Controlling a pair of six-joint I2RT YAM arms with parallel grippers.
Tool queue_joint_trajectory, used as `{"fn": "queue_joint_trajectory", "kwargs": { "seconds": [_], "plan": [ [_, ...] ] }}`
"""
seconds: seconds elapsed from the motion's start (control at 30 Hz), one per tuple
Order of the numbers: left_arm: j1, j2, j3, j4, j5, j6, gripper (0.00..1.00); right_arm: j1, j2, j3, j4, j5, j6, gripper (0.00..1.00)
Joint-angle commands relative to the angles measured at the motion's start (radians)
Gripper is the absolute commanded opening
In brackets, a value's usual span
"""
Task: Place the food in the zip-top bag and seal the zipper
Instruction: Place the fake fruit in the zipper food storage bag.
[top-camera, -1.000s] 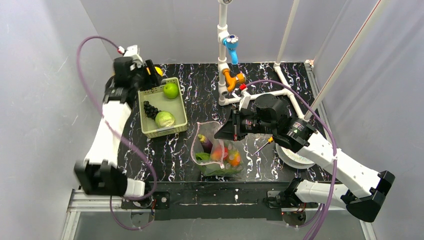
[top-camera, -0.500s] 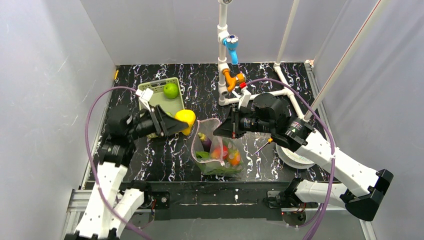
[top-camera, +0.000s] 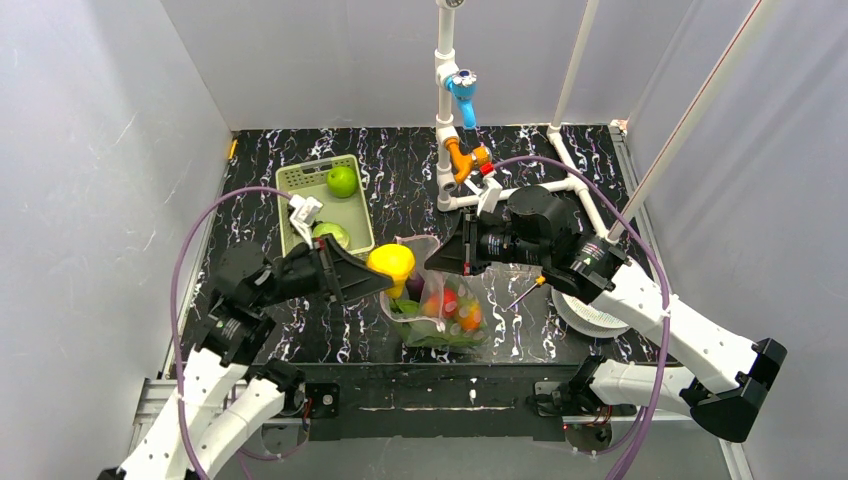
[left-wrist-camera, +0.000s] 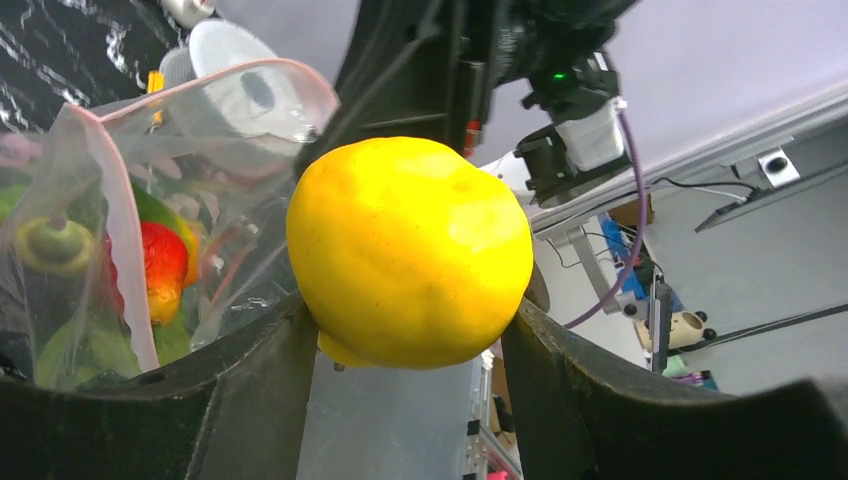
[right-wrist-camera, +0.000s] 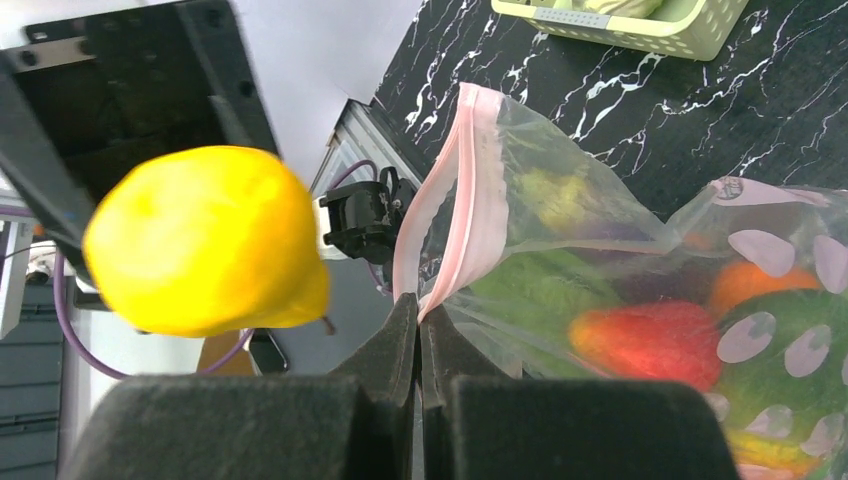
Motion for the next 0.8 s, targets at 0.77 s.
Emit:
{"fn": "queue_joint_trajectory", "kwargs": {
  "seconds": [0.77],
  "plan": [
    [-0.261,0.134,-0.038,-0.074,-0.371,0.110,0.74,0.003,-0.108,0.053,0.052,-0.024,0.008,0.01]
  ]
}}
